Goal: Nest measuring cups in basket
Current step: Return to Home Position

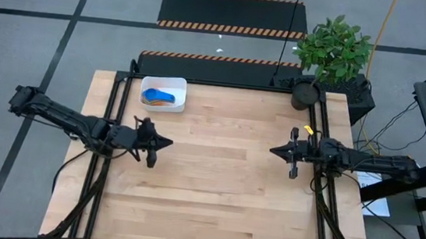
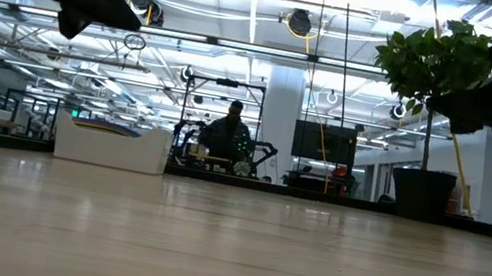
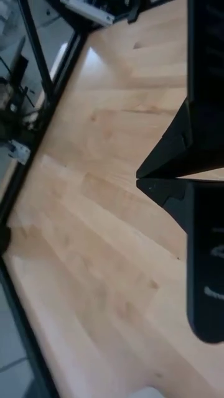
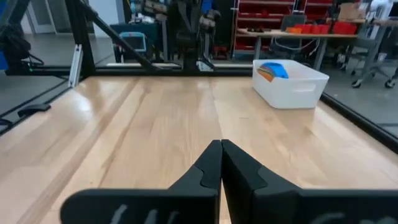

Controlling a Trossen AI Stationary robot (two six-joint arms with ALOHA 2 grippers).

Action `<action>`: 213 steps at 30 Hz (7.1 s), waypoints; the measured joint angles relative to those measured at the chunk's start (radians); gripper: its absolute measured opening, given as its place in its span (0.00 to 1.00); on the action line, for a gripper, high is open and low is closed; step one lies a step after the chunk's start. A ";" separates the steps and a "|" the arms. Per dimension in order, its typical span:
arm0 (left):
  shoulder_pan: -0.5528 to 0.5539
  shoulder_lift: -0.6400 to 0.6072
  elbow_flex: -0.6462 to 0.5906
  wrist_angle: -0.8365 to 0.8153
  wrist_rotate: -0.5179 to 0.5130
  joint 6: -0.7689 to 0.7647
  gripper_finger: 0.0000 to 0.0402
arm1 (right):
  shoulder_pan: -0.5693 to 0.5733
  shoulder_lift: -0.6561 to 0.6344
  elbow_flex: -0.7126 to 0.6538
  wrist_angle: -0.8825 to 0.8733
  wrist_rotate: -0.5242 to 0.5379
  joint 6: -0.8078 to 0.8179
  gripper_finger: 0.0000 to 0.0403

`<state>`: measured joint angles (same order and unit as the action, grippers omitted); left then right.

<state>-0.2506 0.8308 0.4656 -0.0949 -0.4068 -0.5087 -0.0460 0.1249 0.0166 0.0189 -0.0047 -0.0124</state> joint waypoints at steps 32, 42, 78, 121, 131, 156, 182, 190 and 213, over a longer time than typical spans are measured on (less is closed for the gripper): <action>-0.018 -0.386 -0.260 0.110 0.193 0.322 0.01 | 0.000 0.017 -0.002 0.016 0.003 0.001 0.00; -0.018 -0.399 -0.456 0.407 0.279 0.283 0.01 | 0.000 0.016 -0.002 0.016 0.003 0.001 0.00; 0.263 -0.786 -0.455 0.269 0.394 0.425 0.01 | 0.000 0.017 -0.002 0.015 0.003 0.001 0.00; 0.263 -0.825 -0.454 0.116 0.331 0.528 0.02 | 0.000 0.016 -0.002 0.015 0.003 0.001 0.00; 0.263 -0.825 -0.455 0.116 0.330 0.528 0.02 | 0.000 0.016 -0.002 0.015 0.003 0.001 0.00; 0.263 -0.824 -0.457 0.151 0.325 0.528 0.02 | 0.000 0.017 -0.002 0.015 0.003 0.001 0.00; 0.263 -0.824 -0.457 0.158 0.328 0.528 0.02 | 0.000 0.017 -0.002 0.015 0.003 0.001 0.00; 0.263 -0.824 -0.457 0.158 0.329 0.528 0.02 | 0.000 0.016 -0.002 0.015 0.003 0.001 0.00; 0.263 -0.824 -0.456 0.158 0.329 0.528 0.02 | 0.000 0.016 -0.002 0.015 0.003 0.001 0.00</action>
<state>0.0128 0.0067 0.0097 0.0635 -0.0776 0.0189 -0.0462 0.1413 0.0147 0.0341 -0.0019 -0.0115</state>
